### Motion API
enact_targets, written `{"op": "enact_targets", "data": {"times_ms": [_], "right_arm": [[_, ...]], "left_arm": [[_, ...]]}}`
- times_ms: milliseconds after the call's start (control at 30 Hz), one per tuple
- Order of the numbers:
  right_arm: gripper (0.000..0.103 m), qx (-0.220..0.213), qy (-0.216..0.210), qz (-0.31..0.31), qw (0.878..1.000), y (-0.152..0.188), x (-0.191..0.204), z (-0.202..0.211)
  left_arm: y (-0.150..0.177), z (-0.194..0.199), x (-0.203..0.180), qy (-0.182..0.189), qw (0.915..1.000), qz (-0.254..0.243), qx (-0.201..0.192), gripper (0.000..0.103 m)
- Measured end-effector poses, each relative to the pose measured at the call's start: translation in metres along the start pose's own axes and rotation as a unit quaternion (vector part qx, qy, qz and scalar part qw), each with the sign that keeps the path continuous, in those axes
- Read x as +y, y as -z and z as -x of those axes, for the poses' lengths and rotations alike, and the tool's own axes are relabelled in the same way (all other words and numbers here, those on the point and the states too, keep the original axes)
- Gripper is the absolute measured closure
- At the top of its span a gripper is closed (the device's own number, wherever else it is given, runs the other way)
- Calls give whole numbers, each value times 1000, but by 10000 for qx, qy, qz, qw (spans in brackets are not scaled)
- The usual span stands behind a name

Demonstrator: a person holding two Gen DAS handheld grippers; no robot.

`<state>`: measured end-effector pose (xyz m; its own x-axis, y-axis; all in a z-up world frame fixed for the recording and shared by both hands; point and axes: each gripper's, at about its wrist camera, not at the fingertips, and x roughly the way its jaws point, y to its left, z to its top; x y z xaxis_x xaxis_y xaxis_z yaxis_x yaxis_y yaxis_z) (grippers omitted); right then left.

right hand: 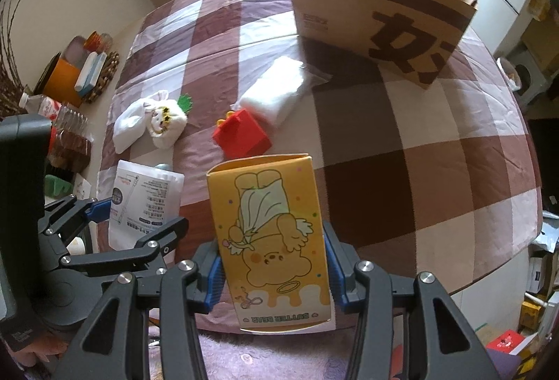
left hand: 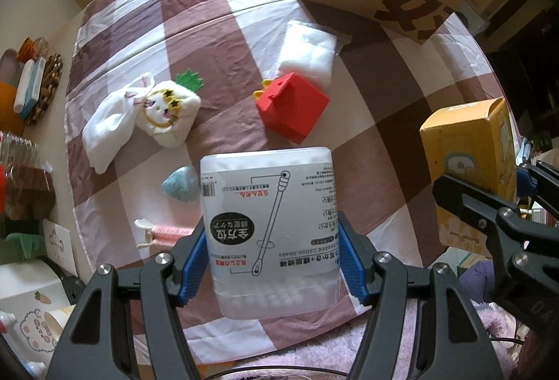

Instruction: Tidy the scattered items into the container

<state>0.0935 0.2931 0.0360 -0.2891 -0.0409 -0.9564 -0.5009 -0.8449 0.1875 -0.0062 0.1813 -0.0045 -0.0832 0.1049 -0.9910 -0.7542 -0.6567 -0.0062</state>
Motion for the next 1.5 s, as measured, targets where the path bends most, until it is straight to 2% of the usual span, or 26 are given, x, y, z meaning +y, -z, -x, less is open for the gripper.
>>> {"op": "enact_targets", "data": {"times_ms": [333, 800, 1500], "right_arm": [[54, -134, 87, -371, 9992, -4, -27, 7], [54, -613, 279, -937, 9933, -17, -70, 35], [54, -979, 410, -1349, 9852, -42, -105, 54]], "left_arm": [[-20, 1, -27, 80, 9992, -377, -77, 37], [-59, 20, -70, 189, 9949, -892, -426, 37], [-112, 37, -101, 196, 9874, -1362, -779, 37]]}}
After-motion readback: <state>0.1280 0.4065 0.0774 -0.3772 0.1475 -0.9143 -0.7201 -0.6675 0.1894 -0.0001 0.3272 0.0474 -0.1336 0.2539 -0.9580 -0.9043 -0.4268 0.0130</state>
